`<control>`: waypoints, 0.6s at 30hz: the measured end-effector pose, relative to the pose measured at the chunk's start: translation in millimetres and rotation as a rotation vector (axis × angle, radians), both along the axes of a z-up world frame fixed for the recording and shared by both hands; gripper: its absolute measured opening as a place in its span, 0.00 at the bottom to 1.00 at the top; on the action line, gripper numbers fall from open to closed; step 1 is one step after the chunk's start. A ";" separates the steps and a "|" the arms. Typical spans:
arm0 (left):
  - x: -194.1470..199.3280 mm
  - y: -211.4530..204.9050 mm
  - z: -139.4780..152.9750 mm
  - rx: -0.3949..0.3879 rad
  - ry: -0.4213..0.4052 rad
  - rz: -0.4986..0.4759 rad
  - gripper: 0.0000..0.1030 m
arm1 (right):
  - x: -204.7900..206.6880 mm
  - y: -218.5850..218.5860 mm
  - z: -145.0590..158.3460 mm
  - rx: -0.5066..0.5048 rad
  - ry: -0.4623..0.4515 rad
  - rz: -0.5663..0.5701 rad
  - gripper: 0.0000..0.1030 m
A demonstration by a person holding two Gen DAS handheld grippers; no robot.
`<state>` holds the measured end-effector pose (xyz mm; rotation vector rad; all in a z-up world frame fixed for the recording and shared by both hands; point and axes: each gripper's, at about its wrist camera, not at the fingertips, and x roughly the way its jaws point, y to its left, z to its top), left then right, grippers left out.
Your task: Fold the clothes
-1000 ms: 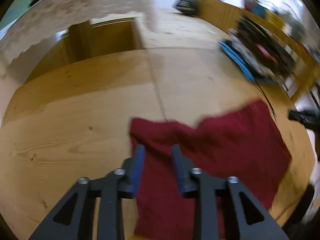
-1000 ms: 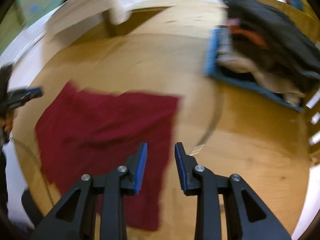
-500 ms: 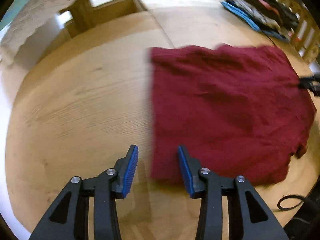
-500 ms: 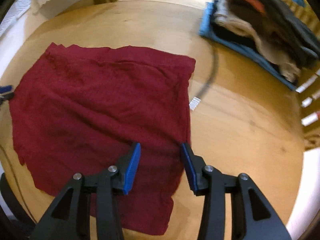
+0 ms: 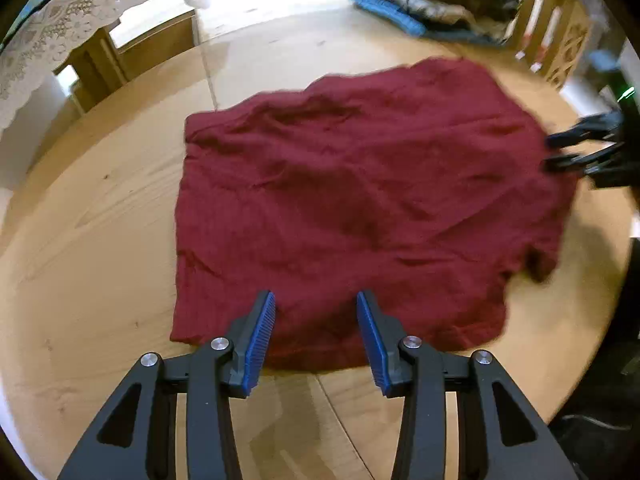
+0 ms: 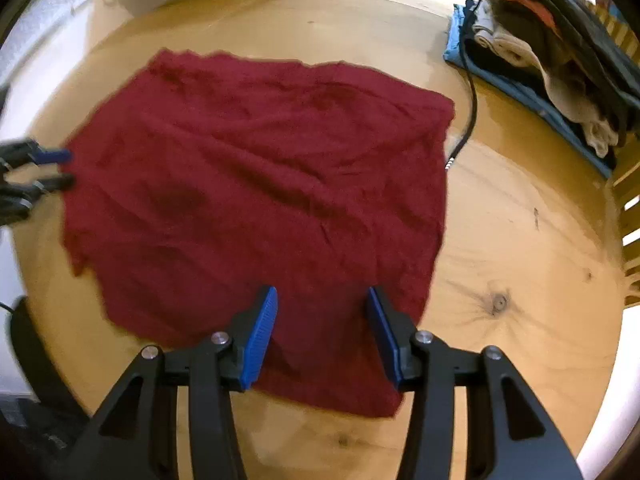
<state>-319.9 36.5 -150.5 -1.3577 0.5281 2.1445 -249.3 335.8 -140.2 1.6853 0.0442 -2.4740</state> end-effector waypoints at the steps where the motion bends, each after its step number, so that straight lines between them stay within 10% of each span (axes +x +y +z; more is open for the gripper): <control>1: 4.4 8.4 0.7 -0.008 0.006 -0.007 0.39 | -0.9 12.2 8.2 -0.027 0.022 -0.029 0.45; 12: 93.7 209.4 32.4 0.176 0.027 -0.337 0.59 | -83.3 99.0 18.6 -0.051 0.062 -0.184 0.47; 18: 87.8 271.9 1.3 0.032 0.011 -0.316 0.58 | -113.9 98.1 4.0 -0.014 0.024 -0.122 0.47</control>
